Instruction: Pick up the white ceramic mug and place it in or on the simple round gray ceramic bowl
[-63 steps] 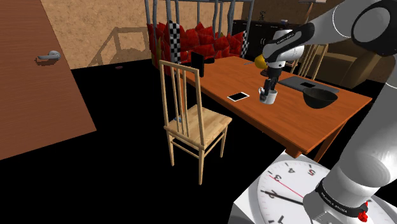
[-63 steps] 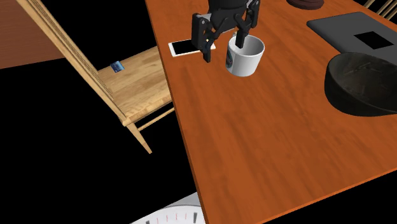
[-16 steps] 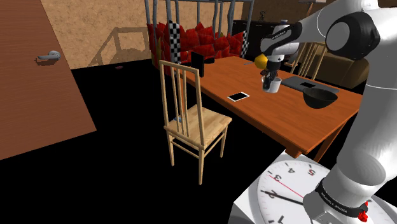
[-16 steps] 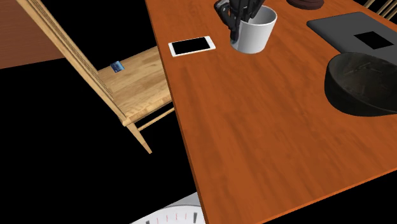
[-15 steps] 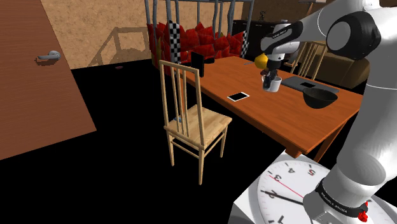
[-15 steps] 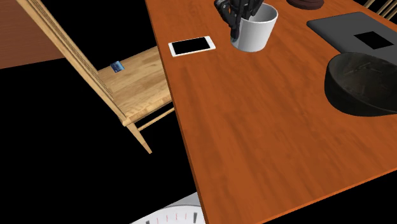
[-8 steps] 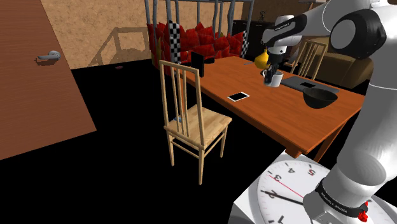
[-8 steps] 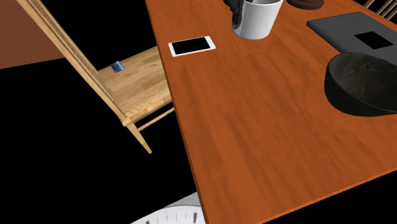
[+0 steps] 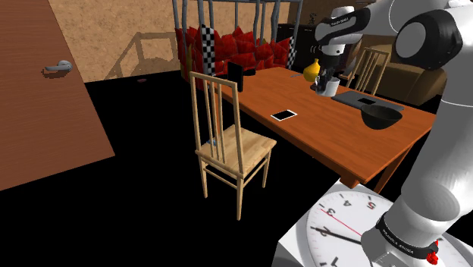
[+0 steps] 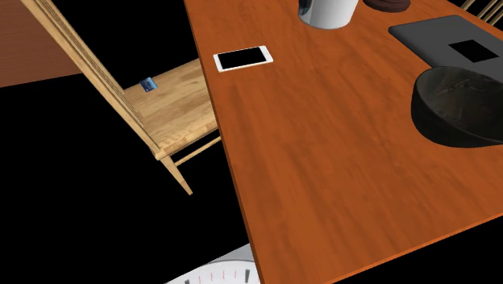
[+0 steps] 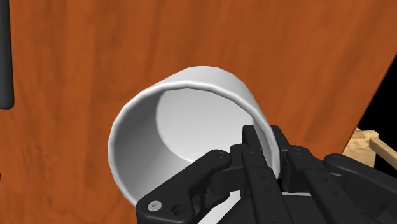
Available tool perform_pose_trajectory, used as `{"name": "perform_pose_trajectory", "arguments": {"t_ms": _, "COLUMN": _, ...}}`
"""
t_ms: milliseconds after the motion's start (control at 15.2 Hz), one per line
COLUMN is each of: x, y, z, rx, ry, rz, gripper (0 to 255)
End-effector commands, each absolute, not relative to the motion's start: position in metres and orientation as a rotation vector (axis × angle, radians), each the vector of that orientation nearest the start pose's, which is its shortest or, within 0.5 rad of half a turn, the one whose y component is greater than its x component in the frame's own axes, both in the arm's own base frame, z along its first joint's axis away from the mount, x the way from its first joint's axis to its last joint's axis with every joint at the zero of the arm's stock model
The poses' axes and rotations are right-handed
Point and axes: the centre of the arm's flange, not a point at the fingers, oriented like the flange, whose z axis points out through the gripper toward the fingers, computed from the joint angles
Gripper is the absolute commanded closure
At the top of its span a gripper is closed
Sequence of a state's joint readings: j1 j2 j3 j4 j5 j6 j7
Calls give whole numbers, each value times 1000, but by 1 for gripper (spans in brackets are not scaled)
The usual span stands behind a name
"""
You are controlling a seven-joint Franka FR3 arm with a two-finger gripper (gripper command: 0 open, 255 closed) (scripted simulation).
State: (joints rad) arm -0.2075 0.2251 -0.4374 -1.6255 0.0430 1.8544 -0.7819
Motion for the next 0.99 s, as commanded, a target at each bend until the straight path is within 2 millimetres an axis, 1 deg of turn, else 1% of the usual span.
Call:
{"name": "perform_pose_trajectory", "arguments": {"t_ms": 0, "x": 506, "y": -365, "z": 507, "rx": -3191, "ry": -218, "rz": 26, "gripper": 255}}
{"name": "perform_pose_trajectory", "arguments": {"t_ms": 924, "x": 363, "y": -482, "z": 513, "rx": -3191, "ry": -218, "rz": 26, "gripper": 255}}
